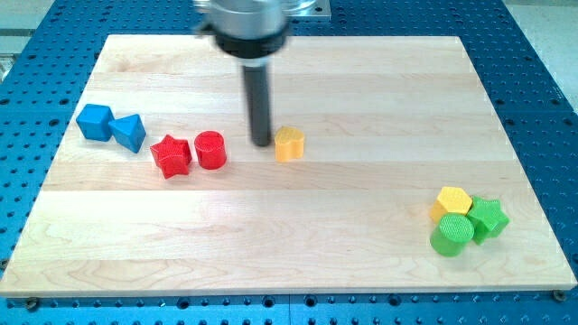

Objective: Push the heart left beside the green circle

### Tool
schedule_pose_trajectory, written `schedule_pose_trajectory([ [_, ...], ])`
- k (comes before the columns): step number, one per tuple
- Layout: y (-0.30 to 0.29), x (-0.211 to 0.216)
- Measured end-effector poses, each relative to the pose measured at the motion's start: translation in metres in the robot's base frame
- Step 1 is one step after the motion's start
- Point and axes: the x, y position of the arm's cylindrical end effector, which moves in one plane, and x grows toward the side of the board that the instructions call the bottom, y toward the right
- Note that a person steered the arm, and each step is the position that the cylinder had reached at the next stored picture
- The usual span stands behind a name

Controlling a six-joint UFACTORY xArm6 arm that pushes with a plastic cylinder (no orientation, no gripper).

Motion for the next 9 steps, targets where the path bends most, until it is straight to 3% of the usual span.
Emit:
schedule_pose_trajectory([
  [1,0.057,0.006],
  [2,0.086,0.064],
  [3,0.075,0.025],
  [4,0.041,0.017],
  [5,0.038,0.056],
  [6,0.105,0.096],
  [7,0.118,0.109],
  [8,0.062,0.105],
  [9,0.049,0.114],
])
